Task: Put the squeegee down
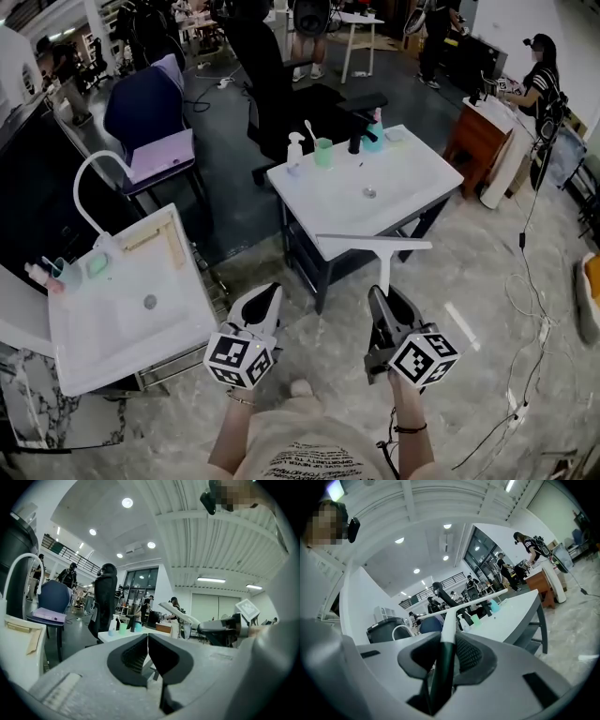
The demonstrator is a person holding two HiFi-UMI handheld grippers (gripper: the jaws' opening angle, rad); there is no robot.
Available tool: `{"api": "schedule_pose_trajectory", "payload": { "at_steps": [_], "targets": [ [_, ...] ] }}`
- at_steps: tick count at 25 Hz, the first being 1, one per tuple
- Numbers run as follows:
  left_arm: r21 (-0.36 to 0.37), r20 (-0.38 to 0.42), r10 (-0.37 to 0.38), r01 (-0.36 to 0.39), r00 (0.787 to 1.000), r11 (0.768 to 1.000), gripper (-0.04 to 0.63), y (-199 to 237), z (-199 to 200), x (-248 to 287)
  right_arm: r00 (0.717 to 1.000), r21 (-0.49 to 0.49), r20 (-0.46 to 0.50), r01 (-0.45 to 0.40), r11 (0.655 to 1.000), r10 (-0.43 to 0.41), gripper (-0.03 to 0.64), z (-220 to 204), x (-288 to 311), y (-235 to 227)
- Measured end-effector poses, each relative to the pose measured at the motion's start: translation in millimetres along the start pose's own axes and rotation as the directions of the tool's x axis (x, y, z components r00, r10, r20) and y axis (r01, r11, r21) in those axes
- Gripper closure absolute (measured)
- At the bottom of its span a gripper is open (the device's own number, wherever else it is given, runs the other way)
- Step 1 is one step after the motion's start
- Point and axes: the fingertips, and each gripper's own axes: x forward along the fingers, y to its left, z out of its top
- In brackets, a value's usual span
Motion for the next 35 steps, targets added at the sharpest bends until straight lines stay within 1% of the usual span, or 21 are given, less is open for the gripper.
{"api": "schedule_pose_trajectory", "payload": {
  "at_steps": [7, 12, 17, 21, 28, 35],
  "targets": [
    [0.000, -0.008, 0.000, 0.000, 1.000, 1.000, 0.572, 16.6, -0.1, 18.1, 1.000, 0.031, -0.009, -0.001, 1.000, 0.001, 0.520, -1.0, 27.5, -9.7],
    [0.000, 0.008, 0.009, -0.009, 1.000, 1.000, 0.572, 28.1, 4.7, 21.0, 1.000, 0.022, -0.004, -0.018, 1.000, 0.018, 0.520, 2.1, 42.5, -4.8],
    [0.006, 0.025, 0.007, -0.007, 1.000, 1.000, 0.572, 28.2, 9.3, 24.1, 1.000, 0.007, 0.002, -0.031, 0.999, 0.031, 0.520, 7.8, 50.4, -2.0],
    [0.005, 0.020, 0.015, -0.015, 1.000, 1.000, 0.572, 31.8, 7.7, 27.0, 0.999, 0.008, 0.002, -0.046, 0.999, 0.046, 0.520, 7.4, 56.5, -1.9],
    [-0.002, 0.015, 0.048, -0.048, 0.999, 0.999, 0.572, 47.4, 7.0, 45.9, 0.997, 0.014, -0.016, -0.070, 0.997, 0.070, 0.520, 8.0, 82.2, -12.9],
    [-0.010, 0.003, 0.104, -0.104, 0.995, 0.995, 0.572, 76.5, 8.2, 83.0, 0.992, 0.021, -0.056, -0.109, 0.994, 0.110, 0.520, 19.5, 139.0, -31.3]
  ]
}}
